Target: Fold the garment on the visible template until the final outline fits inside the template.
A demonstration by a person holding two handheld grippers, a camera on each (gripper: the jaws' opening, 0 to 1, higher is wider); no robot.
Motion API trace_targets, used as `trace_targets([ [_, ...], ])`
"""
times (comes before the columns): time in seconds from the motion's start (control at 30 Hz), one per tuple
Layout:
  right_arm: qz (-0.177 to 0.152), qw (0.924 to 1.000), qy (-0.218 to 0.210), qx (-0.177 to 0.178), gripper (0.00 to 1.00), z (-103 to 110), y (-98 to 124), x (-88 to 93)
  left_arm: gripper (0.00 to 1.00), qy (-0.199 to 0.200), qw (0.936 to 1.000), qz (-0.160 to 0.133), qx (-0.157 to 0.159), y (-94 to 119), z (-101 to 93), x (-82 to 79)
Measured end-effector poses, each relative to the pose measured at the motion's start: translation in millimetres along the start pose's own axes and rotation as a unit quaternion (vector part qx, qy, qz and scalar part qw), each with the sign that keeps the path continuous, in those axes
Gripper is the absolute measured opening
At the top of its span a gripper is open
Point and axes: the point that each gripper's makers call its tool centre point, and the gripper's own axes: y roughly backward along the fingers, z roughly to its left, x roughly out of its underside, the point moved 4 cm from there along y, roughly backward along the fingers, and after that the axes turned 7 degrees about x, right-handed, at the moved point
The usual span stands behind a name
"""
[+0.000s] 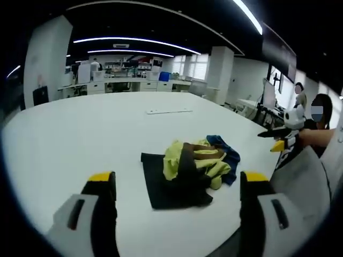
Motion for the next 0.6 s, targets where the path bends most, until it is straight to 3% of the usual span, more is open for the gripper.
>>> trace_targets([
  [0.6, 0.007, 1.0000, -0.001, -0.003, 1.00, 0.5, -0.2, 8.4, 0.93, 0.003, 1.0000, 0.004, 0.001, -2.5, -2.2, 5.5],
])
